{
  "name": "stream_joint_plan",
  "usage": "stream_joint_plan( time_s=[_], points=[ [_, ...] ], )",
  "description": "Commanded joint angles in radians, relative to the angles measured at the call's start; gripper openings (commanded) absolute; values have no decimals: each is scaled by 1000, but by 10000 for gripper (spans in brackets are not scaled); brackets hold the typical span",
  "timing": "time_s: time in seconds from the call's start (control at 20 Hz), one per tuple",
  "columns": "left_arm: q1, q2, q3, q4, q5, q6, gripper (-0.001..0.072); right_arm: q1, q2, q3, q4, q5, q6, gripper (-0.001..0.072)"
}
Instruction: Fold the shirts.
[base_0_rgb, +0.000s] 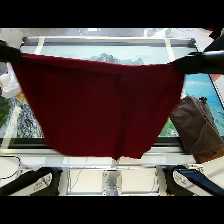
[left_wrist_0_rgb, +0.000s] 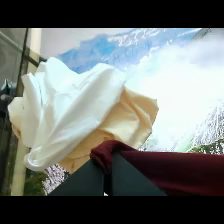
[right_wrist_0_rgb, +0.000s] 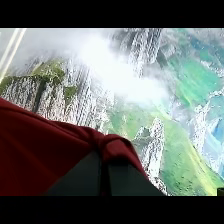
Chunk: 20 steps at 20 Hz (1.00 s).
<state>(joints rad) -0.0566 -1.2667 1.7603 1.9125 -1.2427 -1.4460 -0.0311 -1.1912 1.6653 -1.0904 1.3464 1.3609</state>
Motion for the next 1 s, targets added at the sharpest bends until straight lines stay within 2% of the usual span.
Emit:
stream_joint_plan(
  time_s=[0.0, 0.15, 0.3, 0.5, 0.75, 0.95],
  points=[
    [61, -256, -8, 24, 154, -114, 14, 1, -263, 2, 17, -201, -28, 7],
    [64, -398, -8, 24, 242, -137, 14, 1, -430, 2, 33, -414, -27, 6],
    [53, -504, -8, 24, 283, -137, 15, 2, -557, 2, 46, -496, -27, 6],
    [52, -576, -8, 24, 269, -177, 15, 15, -624, 2, 30, -444, -28, 6],
    [52, -591, -8, -5, 193, -178, 16, 57, -641, 0, -108, -293, -27, 6],
    [51, -619, -8, -55, 114, -177, 15, 61, -651, -79, -119, -285, -26, 6]
  ],
)
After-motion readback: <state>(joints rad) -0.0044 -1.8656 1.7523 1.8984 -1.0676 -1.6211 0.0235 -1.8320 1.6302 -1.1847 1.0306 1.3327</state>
